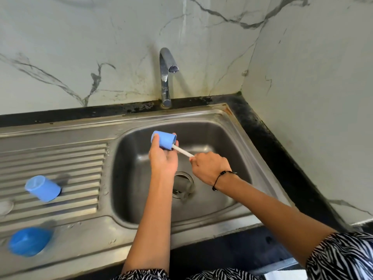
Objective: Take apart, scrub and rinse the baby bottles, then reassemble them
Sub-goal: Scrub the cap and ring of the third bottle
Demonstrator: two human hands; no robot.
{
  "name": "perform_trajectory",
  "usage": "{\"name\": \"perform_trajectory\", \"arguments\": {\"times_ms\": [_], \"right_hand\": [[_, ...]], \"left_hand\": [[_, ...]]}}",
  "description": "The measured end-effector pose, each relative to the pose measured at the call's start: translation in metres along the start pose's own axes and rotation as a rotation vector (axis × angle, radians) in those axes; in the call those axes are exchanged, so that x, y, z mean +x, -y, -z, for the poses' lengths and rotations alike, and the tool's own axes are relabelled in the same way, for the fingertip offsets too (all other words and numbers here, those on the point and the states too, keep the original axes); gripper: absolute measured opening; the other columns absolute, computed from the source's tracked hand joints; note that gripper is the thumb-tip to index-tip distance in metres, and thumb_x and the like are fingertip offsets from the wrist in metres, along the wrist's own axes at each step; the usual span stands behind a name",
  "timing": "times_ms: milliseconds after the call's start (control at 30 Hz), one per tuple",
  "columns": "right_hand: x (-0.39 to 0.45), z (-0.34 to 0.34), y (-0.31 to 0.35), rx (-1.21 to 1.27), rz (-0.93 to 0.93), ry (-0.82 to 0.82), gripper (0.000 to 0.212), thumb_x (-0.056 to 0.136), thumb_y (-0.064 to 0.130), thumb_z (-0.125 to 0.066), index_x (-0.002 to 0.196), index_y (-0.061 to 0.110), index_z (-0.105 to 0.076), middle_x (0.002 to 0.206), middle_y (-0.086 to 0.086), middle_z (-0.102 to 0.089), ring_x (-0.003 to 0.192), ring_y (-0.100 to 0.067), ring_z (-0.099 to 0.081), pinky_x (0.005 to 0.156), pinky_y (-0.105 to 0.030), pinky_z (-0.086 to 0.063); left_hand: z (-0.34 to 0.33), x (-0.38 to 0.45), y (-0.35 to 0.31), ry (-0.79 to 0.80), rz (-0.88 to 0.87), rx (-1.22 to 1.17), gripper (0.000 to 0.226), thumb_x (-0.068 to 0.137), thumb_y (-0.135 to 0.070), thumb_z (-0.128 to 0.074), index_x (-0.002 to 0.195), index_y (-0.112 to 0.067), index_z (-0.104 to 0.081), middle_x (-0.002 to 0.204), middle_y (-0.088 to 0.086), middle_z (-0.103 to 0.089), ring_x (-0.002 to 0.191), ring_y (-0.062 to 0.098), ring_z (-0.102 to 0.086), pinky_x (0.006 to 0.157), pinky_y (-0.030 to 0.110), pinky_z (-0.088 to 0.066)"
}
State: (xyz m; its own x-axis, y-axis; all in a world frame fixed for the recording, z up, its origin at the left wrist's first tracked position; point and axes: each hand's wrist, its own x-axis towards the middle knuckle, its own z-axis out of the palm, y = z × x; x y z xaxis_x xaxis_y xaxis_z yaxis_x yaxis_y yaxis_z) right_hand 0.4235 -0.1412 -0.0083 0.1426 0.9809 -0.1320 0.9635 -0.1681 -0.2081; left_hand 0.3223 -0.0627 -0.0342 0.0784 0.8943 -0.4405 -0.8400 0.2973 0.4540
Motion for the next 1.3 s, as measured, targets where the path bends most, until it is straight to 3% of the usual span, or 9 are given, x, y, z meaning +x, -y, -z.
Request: {"name": "perform_trajectory", "arguments": {"times_ms": [133,233,333,500,700,833,933,1133,1300], "right_hand": [[-0.013,-0.003,0.001,0.082,0.126,0.051,0.039,0.1,0.038,-0.027,0.106,0.015,-0.058,0.103,-0.013,-0.063,0.096,-0.033,-0.056,0.072,-0.034,-0.038],[-0.017,-0.009,0.0,0.045,0.129,0.097,0.041,0.1,0.039,-0.026,0.107,0.015,-0.058,0.107,-0.014,-0.062,0.099,-0.034,-0.056,0.074,-0.035,-0.038],[-0.014,-0.008,-0.001,-0.086,0.101,0.071,0.041,0.1,0.037,-0.026,0.107,0.014,-0.06,0.108,-0.012,-0.062,0.097,-0.032,-0.058,0.071,-0.033,-0.036],[-0.002,0.0,0.002,-0.158,0.052,0.0,0.039,0.1,0.034,-0.026,0.106,0.014,-0.059,0.106,-0.008,-0.064,0.092,-0.029,-0.06,0.069,-0.032,-0.039],[-0.012,0.021,0.002,-0.059,0.164,0.007,0.042,0.101,0.037,-0.027,0.106,0.011,-0.059,0.105,-0.012,-0.063,0.096,-0.031,-0.058,0.069,-0.031,-0.037],[-0.021,0.007,-0.001,0.03,0.124,0.105,0.04,0.1,0.04,-0.028,0.1,0.012,-0.058,0.107,-0.013,-0.061,0.098,-0.032,-0.056,0.073,-0.033,-0.036],[-0.015,0.0,-0.001,-0.028,0.068,0.086,0.04,0.1,0.038,-0.028,0.108,0.014,-0.058,0.112,-0.013,-0.061,0.101,-0.032,-0.057,0.073,-0.033,-0.036],[-0.003,0.001,0.007,0.02,-0.017,-0.016,0.035,0.099,0.033,-0.031,0.101,0.012,-0.06,0.107,-0.011,-0.062,0.098,-0.033,-0.058,0.071,-0.033,-0.038],[-0.009,0.01,0.005,0.17,0.165,0.033,0.04,0.1,0.039,-0.032,0.066,0.019,-0.041,0.079,-0.005,-0.053,0.08,-0.027,-0.052,0.066,-0.03,-0.034]], "left_hand": [[0.011,-0.006,-0.015,0.099,-0.044,-0.013,0.009,0.094,-0.017,-0.052,0.098,-0.009,-0.051,0.101,0.007,-0.06,0.099,0.03,-0.068,0.095,0.038,-0.049],[0.01,-0.008,-0.017,0.088,0.047,-0.144,0.008,0.092,-0.016,-0.052,0.089,-0.008,-0.052,0.081,0.008,-0.064,0.065,0.019,-0.068,0.066,0.025,-0.056],[0.01,-0.002,-0.01,-0.038,0.049,-0.148,0.014,0.09,-0.019,-0.058,0.091,-0.009,-0.047,0.065,0.003,-0.051,0.044,0.012,-0.051,0.046,0.02,-0.046],[0.003,0.0,-0.002,-0.108,-0.023,-0.085,0.008,0.094,-0.017,-0.048,0.09,-0.01,-0.048,0.081,0.005,-0.049,0.07,0.017,-0.05,0.071,0.028,-0.044],[0.006,-0.012,-0.008,0.07,-0.046,-0.1,0.005,0.092,-0.012,-0.051,0.096,-0.008,-0.053,0.098,0.012,-0.06,0.099,0.03,-0.064,0.086,0.034,-0.051],[0.003,-0.012,-0.011,0.097,0.028,-0.245,0.005,0.092,-0.012,-0.052,0.087,-0.011,-0.053,0.072,0.003,-0.06,0.057,0.013,-0.062,0.059,0.023,-0.053],[0.005,-0.007,-0.005,-0.009,-0.005,-0.151,0.014,0.091,-0.018,-0.059,0.099,-0.012,-0.049,0.065,0.001,-0.053,0.048,0.012,-0.053,0.052,0.022,-0.049],[-0.007,-0.012,-0.008,0.015,-0.021,-0.192,0.015,0.096,-0.019,-0.044,0.097,-0.006,-0.051,0.091,0.014,-0.051,0.086,0.028,-0.056,0.089,0.036,-0.046],[-0.002,-0.019,-0.021,0.183,-0.068,-0.17,0.014,0.093,-0.014,-0.048,0.106,-0.008,-0.05,0.105,0.015,-0.061,0.104,0.035,-0.064,0.094,0.042,-0.049]]}}
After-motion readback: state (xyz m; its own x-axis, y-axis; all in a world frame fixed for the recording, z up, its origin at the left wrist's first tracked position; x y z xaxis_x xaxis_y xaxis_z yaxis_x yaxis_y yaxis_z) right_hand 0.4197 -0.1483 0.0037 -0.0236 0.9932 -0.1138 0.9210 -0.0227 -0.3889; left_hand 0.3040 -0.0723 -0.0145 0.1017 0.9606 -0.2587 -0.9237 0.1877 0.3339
